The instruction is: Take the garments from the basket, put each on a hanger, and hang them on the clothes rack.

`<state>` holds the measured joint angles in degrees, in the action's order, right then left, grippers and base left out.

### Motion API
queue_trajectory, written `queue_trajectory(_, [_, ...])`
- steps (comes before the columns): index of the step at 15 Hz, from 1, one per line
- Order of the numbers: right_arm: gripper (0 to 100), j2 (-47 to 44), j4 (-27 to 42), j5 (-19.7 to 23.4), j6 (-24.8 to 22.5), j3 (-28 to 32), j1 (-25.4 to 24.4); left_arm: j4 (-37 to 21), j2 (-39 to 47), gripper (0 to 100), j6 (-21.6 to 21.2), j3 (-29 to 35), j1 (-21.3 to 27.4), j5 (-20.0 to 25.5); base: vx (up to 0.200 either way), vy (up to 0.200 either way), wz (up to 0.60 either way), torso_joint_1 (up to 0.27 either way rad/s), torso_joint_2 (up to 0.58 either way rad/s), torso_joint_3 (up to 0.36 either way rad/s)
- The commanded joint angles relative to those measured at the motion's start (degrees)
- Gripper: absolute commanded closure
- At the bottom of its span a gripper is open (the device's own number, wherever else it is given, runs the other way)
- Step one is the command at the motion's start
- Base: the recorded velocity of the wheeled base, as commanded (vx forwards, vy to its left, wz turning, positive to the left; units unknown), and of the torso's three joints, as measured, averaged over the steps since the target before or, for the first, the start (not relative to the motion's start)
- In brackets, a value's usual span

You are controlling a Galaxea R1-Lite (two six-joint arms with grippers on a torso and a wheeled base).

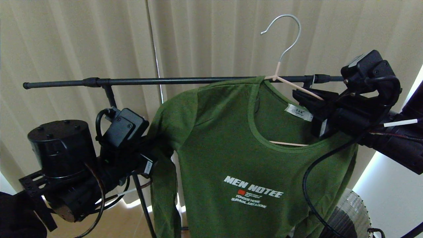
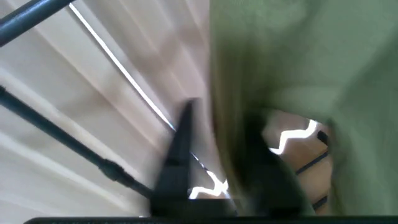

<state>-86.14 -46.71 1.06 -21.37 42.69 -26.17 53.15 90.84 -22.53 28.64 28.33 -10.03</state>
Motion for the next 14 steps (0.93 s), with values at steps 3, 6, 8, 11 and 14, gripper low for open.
queue_trajectory(3, [100,-0.43,0.57,-0.45,-0.25,0.11,0.42,0.11,-0.14,100,-0.32,-2.80,-5.39,-0.16,0.000,0.000,0.00,0.000,0.00,0.000])
queue_trajectory(6, [100,-0.70,0.75,-0.97,-0.60,0.02,3.32,1.69,-0.93,100,-0.24,-4.64,-7.94,-0.16,0.000,0.000,0.00,0.000,0.00,0.000])
queue_trajectory(8, [100,-0.70,0.75,-1.15,-1.22,-0.24,4.02,2.04,-0.93,100,-0.32,-5.26,-8.73,-0.25,0.000,0.000,0.00,0.000,0.00,0.000])
queue_trajectory(11, [100,-0.70,0.75,-1.32,-1.31,-0.68,4.11,2.04,-0.93,100,-0.32,-5.17,-8.73,-0.25,0.000,0.000,0.00,0.000,0.00,0.000])
queue_trajectory(14, [100,-0.87,0.75,-1.32,-1.31,-0.77,4.11,2.13,-1.55,0,-0.24,-5.26,-8.64,-0.25,0.000,0.000,0.00,0.000,0.00,0.000])
